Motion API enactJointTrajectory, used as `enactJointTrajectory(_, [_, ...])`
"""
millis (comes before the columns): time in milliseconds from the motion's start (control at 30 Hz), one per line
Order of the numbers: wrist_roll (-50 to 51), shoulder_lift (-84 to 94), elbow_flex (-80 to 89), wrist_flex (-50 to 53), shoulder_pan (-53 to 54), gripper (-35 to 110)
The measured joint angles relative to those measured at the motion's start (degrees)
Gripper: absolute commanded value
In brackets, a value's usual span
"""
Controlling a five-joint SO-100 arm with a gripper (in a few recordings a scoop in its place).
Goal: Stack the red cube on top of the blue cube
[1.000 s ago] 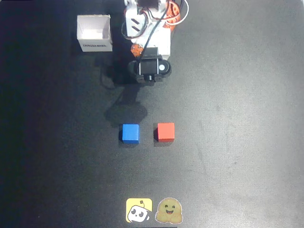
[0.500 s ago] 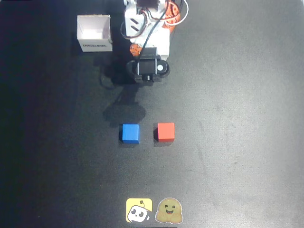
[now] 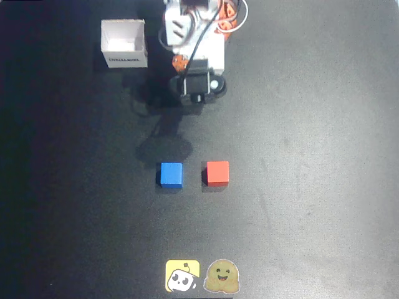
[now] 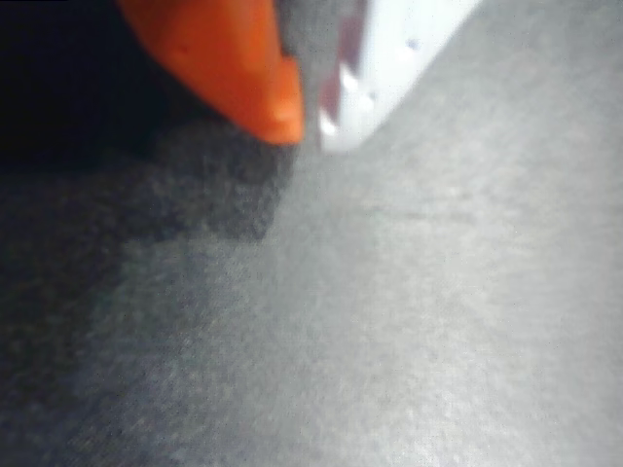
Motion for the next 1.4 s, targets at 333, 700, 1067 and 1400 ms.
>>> enactJointTrajectory(333, [5.1, -52.4, -43.6, 4.8, -5.4, 0])
enactJointTrajectory(700, [7.6, -83.0, -60.0, -5.2, -7.4, 0])
enactJointTrajectory(1067, [9.2, -91.2, -64.6, -10.2, -8.3, 24])
enactJointTrajectory(1400, [10.7, -94.8, -64.6, -15.2, -9.1, 24])
